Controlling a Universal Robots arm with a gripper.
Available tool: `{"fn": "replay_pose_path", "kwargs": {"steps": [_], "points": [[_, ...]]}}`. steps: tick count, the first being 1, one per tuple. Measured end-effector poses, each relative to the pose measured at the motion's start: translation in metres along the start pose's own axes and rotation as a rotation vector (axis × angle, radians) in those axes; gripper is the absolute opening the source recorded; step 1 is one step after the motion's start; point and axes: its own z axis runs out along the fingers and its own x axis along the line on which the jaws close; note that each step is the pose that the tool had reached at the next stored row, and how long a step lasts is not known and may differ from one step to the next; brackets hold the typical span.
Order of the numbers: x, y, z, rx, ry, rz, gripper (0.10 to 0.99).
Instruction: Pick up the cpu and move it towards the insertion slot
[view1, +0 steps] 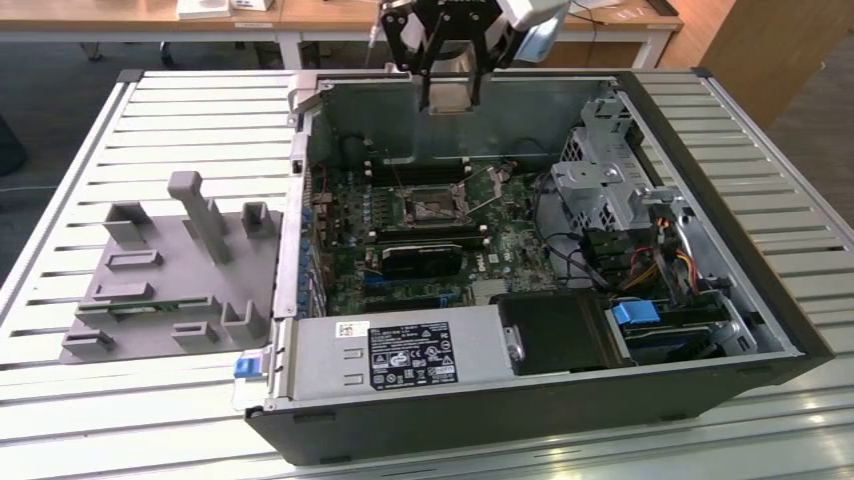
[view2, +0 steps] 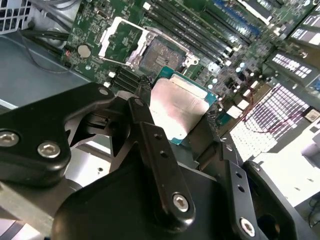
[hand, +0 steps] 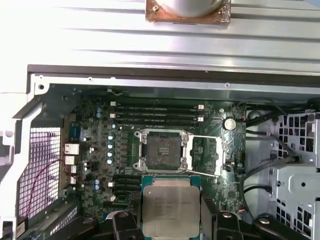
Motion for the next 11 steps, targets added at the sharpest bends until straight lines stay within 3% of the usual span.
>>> {"fn": "replay_pose_path", "kwargs": {"steps": [11], "points": [[-0.0049,0.0228,0.0089,0.0,0.0006,0.0,0.541]]}}
